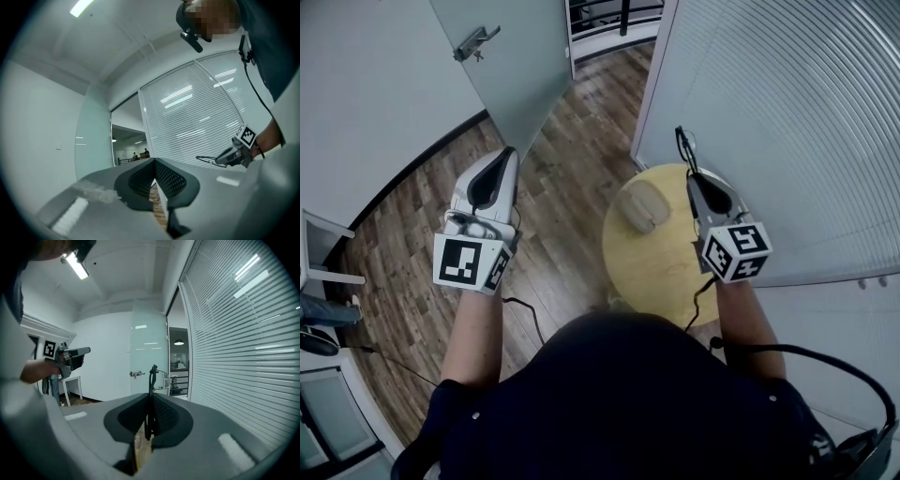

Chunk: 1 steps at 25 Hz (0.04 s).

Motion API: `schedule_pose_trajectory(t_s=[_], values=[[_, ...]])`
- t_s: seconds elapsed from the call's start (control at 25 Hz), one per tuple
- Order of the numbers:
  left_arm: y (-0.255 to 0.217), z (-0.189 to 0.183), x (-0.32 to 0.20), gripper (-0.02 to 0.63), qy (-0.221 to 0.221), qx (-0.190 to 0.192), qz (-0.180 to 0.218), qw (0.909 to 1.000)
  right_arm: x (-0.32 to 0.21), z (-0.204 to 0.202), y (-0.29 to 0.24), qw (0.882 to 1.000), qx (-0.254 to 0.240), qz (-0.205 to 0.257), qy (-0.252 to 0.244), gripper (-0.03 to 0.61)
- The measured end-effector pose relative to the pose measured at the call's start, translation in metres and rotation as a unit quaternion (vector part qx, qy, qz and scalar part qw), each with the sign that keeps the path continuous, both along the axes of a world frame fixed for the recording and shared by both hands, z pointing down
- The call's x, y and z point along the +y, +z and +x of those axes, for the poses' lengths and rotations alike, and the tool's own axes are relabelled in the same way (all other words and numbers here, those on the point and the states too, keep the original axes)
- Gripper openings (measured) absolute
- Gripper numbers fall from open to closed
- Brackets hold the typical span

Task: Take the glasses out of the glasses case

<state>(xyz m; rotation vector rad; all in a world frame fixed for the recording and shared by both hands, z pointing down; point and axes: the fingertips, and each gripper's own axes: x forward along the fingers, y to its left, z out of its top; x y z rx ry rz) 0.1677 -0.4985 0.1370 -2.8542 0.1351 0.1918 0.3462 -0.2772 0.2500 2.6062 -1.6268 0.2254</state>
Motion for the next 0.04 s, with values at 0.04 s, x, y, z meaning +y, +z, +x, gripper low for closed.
schedule_pose_trajectory(t_s=[0.04], values=[[-0.0018, -0.0002, 0.0012, 0.004, 0.001, 0.000, 0.001, 1.0000, -0.0001, -0.0005, -0.0019, 1.000, 0.002, 0.001, 0.000, 0.032]])
